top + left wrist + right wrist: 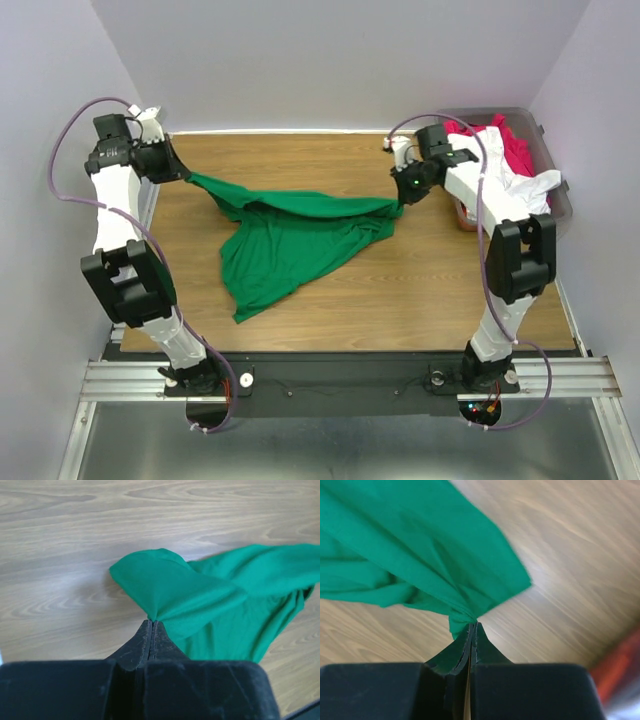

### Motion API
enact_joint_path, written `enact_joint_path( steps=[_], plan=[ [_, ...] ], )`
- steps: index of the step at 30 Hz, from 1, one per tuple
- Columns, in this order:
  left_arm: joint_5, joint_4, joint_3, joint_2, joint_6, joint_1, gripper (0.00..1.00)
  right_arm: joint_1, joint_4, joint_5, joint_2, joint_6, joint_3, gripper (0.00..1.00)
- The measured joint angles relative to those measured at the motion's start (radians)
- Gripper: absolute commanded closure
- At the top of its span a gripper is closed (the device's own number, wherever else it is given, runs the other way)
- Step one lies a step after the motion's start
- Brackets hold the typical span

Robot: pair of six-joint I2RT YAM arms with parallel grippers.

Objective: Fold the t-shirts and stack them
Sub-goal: Flatten the tshirt out

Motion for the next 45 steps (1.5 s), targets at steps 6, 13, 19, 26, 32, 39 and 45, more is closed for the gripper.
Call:
enact_joint_path(
  steps=[6, 13, 19, 26, 32, 39, 45],
  plan=[
    [-0.043, 0.034, 0.004, 0.082, -0.019, 0.063, 1.00, 0.084, 0.000, -0.056, 0.115, 0.004, 0.035, 0.72],
    [-0.075, 0.042, 0.051, 0.215, -0.019, 0.079, 1.00, 0.093, -0.012, -0.100, 0.201, 0.032, 0.112, 0.32],
    [-0.079, 0.041, 0.104, 0.267, -0.018, 0.075, 1.00, 0.091, -0.023, -0.153, 0.197, 0.032, 0.142, 0.44],
    [-0.076, 0.038, 0.148, 0.278, -0.018, 0.075, 1.00, 0.091, -0.038, -0.175, 0.126, 0.019, -0.023, 0.46],
    [-0.069, 0.032, 0.148, 0.302, -0.018, 0.075, 1.00, 0.093, 0.001, -0.164, 0.068, 0.035, -0.195, 0.38],
    [-0.063, 0.027, 0.148, 0.313, -0.021, 0.075, 1.00, 0.118, 0.135, -0.111, 0.048, 0.055, -0.273, 0.39],
    [-0.060, 0.024, 0.148, 0.328, -0.029, 0.075, 1.00, 0.166, 0.219, -0.056, 0.047, 0.072, -0.298, 0.49]
  ],
)
